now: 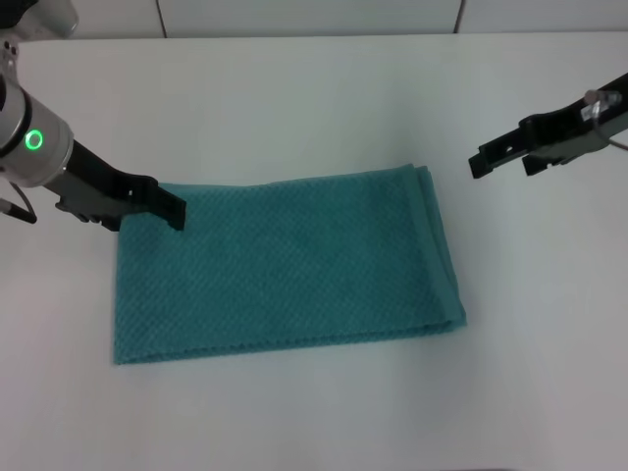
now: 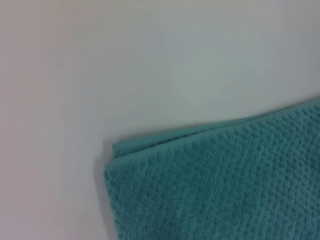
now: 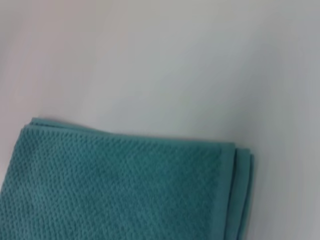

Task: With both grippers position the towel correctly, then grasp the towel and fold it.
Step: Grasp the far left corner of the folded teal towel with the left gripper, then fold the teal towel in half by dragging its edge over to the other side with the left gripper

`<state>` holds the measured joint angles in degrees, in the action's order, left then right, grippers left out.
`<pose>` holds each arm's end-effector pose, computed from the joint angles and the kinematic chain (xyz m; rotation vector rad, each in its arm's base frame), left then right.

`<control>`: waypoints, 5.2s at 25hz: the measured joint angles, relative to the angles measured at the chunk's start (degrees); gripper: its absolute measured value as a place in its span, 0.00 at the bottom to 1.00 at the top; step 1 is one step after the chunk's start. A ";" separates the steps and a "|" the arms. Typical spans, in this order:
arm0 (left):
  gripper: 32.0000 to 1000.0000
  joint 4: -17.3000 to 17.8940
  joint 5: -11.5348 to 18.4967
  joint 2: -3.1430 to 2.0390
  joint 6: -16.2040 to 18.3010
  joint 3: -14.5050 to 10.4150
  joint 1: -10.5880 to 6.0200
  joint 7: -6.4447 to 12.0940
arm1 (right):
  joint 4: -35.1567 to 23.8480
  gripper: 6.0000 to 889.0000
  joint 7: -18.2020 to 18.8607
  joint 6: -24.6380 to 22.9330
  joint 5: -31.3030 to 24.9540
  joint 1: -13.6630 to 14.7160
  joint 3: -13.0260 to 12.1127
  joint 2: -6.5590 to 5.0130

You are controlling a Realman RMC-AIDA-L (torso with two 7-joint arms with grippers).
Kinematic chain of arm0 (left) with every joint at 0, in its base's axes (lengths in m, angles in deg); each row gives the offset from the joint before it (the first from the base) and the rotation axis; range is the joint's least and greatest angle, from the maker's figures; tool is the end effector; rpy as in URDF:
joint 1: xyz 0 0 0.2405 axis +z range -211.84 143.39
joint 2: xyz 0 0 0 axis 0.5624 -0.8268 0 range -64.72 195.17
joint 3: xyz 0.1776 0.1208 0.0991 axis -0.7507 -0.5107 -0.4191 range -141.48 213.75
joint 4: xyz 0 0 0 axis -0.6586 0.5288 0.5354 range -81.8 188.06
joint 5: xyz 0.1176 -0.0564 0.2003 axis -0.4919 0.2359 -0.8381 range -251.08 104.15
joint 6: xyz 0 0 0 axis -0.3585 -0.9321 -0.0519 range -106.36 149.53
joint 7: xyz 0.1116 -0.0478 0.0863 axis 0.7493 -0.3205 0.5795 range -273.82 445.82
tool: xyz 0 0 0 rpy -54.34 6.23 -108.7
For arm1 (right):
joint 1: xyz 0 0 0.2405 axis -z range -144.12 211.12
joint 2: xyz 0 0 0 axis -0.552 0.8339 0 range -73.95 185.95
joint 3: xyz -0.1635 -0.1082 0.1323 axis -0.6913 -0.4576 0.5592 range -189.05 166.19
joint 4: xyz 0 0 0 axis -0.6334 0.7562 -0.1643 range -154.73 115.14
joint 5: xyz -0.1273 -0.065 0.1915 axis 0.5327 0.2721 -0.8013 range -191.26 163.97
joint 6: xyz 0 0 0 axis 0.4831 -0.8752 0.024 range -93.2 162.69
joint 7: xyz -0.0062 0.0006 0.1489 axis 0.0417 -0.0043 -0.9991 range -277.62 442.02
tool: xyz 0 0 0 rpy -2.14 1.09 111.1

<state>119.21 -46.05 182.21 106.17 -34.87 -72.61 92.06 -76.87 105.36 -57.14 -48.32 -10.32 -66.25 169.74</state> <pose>-0.2004 0.4018 0.0262 -2.0770 -1.5996 0.3261 0.2025 0.4091 0.0577 -2.3144 1.6292 -0.1744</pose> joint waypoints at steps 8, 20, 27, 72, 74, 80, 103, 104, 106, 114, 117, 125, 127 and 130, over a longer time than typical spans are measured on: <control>0.78 -8.44 -0.18 0.00 -4.44 1.98 -1.96 2.35 | 0.39 0.99 0.57 0.37 0.06 -0.05 -0.01 -0.15; 0.77 -15.73 -0.85 -0.02 -11.14 2.11 -2.83 4.41 | 3.72 0.99 2.00 1.68 -0.04 -0.06 0.41 -0.19; 0.77 -16.49 -3.00 0.09 -12.57 2.10 -2.53 4.41 | 5.63 0.99 2.65 2.63 -0.19 -0.10 0.42 -0.19; 0.49 -20.73 -2.66 0.21 -15.08 2.11 -2.62 7.29 | 7.15 0.99 2.86 3.55 -0.83 -0.21 2.06 -0.18; 0.42 -20.68 -2.62 0.21 -15.04 2.11 -2.60 7.34 | 7.15 0.99 2.86 3.55 -0.83 -0.21 2.37 -0.18; 0.13 -20.54 -2.43 0.19 -14.95 2.10 -2.57 7.53 | 7.15 0.99 2.86 3.55 -0.83 -0.21 2.53 -0.18; 0.05 -15.08 4.71 -0.08 -7.62 6.82 -3.10 9.54 | 7.16 0.99 3.48 4.14 -0.83 -0.04 3.48 -0.18; 0.05 -14.64 4.67 -0.10 -7.41 6.93 -3.10 9.51 | 7.17 0.99 3.61 4.15 -0.83 -0.04 3.74 -0.18; 0.05 -14.35 4.33 -0.27 -7.31 7.25 -3.08 9.48 | 7.22 0.99 3.69 4.16 -0.83 -0.02 3.98 -0.18; 0.05 -14.48 -0.31 -2.01 -7.24 12.17 -1.81 9.86 | 8.38 0.99 3.91 4.91 -0.83 0.07 4.07 -0.18; 0.05 -14.48 -2.42 -2.11 -7.24 13.29 -1.78 10.38 | 9.08 0.99 4.17 5.07 -0.83 -0.14 4.27 -0.18; 0.05 -14.40 -4.78 -3.03 -7.20 13.45 -1.31 10.60 | 9.25 0.99 4.17 5.07 -0.83 -0.21 4.29 -0.18; 0.05 -14.40 -4.95 -3.47 -7.17 13.45 -1.04 10.61 | 9.26 0.99 4.17 5.07 -0.83 -0.21 4.29 -0.18; 0.05 -14.34 -6.14 -3.97 -7.27 13.57 -0.82 10.64 | 9.27 0.99 4.17 5.06 -0.83 -0.21 4.29 -0.18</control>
<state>104.87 -52.18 178.23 98.90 -21.31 -73.43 102.70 -67.60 109.54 -52.08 -49.15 -10.53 -61.97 169.55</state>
